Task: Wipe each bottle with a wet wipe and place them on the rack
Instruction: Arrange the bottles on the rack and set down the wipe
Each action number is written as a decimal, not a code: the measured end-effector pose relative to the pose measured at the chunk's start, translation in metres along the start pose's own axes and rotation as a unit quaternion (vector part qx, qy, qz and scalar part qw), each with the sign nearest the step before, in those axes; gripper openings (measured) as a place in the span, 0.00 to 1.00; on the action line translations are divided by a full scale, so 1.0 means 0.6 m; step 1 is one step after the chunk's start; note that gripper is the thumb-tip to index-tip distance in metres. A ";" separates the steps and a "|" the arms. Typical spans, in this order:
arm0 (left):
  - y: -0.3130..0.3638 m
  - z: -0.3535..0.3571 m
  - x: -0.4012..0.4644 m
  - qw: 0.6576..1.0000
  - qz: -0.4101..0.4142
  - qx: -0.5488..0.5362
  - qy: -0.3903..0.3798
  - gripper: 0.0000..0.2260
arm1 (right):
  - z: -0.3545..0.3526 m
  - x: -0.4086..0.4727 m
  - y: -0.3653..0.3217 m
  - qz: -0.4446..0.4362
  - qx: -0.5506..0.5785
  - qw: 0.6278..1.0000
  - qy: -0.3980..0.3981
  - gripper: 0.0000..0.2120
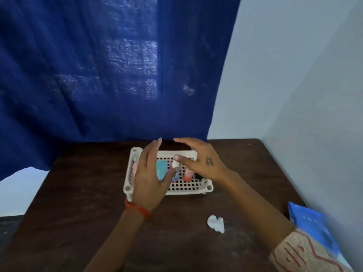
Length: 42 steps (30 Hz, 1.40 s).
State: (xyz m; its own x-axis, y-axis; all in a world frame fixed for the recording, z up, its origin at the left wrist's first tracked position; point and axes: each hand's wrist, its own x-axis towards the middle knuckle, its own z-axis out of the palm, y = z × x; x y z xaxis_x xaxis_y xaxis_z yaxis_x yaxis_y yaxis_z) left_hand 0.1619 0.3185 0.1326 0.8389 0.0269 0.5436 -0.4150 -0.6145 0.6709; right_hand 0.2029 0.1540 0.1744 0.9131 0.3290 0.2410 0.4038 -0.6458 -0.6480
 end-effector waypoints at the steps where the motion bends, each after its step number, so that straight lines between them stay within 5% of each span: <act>1: 0.012 0.012 -0.003 1.000 0.011 -0.008 -0.009 0.34 | -0.007 -0.021 0.009 0.020 0.020 0.999 0.022 0.23; 8: 0.074 0.128 -0.068 0.984 0.021 -0.080 -0.157 0.35 | -0.029 -0.181 0.088 0.158 0.137 0.973 0.098 0.19; 14: 0.051 0.208 -0.147 0.955 -0.066 -0.073 -0.280 0.34 | 0.031 -0.274 0.164 0.268 0.153 0.944 0.118 0.20; 20: 0.042 0.245 -0.176 0.953 -0.137 -0.034 -0.269 0.21 | 0.091 -0.308 0.200 0.379 0.114 0.915 0.084 0.17; 36: 0.022 0.260 -0.187 0.923 -0.229 -0.015 -0.309 0.25 | 0.101 -0.293 0.217 0.395 0.150 0.904 0.064 0.08; 42: 0.024 0.255 -0.177 0.928 -0.200 0.002 -0.316 0.22 | 0.089 -0.303 0.216 0.394 0.193 0.895 0.085 0.07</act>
State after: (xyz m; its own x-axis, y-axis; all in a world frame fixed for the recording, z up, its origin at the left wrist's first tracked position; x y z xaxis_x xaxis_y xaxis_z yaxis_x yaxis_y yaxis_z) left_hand 0.1206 0.1864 0.0073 0.9650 -0.2130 -0.1531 -0.0260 -0.6585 0.7521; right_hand 0.0861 0.0473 0.0084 0.9147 -0.2532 -0.3151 -0.3883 -0.3341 -0.8588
